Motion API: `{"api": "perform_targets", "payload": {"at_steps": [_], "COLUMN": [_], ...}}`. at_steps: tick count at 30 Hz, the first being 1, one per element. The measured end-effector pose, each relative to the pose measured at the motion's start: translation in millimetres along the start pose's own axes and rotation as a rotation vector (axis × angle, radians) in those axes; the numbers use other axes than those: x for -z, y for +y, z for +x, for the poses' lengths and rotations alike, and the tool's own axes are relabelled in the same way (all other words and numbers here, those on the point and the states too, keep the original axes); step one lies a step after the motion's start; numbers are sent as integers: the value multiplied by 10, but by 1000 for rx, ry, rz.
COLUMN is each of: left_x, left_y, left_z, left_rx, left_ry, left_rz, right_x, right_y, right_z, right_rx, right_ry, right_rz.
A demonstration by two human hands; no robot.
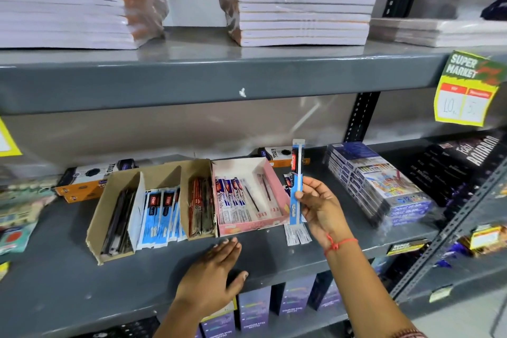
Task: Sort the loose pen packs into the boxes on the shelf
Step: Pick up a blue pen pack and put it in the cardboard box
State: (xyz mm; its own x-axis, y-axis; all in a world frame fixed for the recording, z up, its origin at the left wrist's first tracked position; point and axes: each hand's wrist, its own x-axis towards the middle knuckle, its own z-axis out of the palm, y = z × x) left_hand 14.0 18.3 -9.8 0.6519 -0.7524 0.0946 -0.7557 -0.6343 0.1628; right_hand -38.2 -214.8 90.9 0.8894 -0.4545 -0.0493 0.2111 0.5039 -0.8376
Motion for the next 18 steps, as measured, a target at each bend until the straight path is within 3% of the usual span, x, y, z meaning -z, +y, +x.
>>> {"api": "perform_targets", "payload": {"at_steps": [4, 10, 14, 18], "left_x": [39, 183, 244, 354], "left_y": [-41, -476, -718, -858], "left_z": [-46, -475, -758, -925], "left_rx": [27, 213, 300, 309], "left_ry": [31, 23, 82, 237], "left_rz": [-17, -47, -65, -22], "right_x": [-153, -672, -1236, -1738], "right_y": [7, 174, 491, 880], "right_z": [3, 65, 66, 47], "right_rx": [-44, -136, -176, -107], "right_ry": [-1, -134, -220, -203], "right_rz": [-48, -237, -483, -798]}}
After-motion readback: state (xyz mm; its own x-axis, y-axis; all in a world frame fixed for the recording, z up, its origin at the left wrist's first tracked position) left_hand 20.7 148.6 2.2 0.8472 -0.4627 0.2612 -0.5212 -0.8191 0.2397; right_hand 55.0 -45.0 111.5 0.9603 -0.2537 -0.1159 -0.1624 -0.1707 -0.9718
